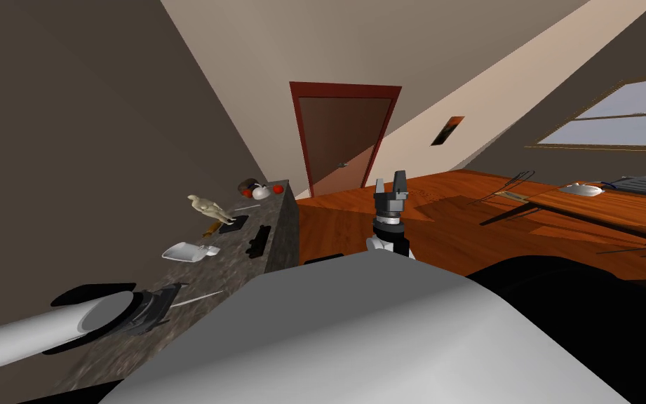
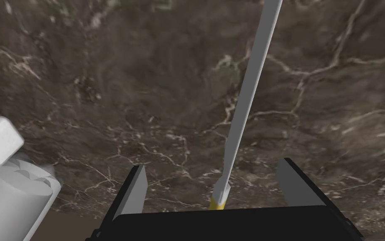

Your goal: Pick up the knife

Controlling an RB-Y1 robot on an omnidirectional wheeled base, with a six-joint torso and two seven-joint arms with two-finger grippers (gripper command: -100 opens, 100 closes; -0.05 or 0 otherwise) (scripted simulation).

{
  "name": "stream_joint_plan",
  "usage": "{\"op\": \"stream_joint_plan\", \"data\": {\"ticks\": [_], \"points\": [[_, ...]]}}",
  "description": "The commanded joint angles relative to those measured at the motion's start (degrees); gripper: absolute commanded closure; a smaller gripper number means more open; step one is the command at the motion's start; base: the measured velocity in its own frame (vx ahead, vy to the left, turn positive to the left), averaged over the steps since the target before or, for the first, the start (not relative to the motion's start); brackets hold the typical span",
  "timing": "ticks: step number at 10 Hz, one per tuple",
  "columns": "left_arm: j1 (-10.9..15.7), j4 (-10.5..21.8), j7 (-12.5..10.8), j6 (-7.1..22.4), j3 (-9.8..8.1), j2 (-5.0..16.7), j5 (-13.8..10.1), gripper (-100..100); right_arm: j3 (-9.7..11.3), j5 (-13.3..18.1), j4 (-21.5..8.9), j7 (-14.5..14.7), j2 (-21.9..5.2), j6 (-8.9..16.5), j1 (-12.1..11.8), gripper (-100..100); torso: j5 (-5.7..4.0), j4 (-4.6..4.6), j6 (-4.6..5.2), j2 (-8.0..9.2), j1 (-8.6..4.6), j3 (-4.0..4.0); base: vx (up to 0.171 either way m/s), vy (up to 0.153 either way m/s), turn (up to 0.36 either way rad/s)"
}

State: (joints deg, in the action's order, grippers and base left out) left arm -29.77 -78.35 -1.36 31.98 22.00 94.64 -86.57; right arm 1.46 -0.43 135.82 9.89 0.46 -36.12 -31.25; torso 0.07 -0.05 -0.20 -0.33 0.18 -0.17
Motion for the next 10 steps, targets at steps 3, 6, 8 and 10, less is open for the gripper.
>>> {"op": "stream_joint_plan", "data": {"ticks": [3,6,8,10], "points": [[-0.1,0.0,0.0,0.1,0.07,0.0,0.0,100,0.0,0.0,0.0,0.0,0.0,0.0,0.0,0,-0.02,0.03,0.05,0.00,-0.02,0.01,-0.001,0.000,-0.001],[-0.1,-0.1,0.1,0.3,0.11,0.0,0.0,0,0.0,0.0,0.0,0.0,0.0,0.0,0.0,0,0.06,0.09,-0.03,0.09,0.07,0.09,0.000,0.000,0.000],[0.0,-1.2,0.1,0.8,-0.05,2.6,-2.3,100,0.0,0.0,0.0,0.0,0.0,0.0,0.0,0,0.06,0.11,-0.01,0.11,0.09,0.11,-0.016,-0.011,0.029],[0.4,-0.5,0.7,1.0,-0.03,1.8,-1.9,0,0.0,0.0,0.0,0.0,0.0,0.0,0.0,0,0.11,0.12,-0.04,0.14,0.11,0.13,-0.004,-0.002,0.000]]}}
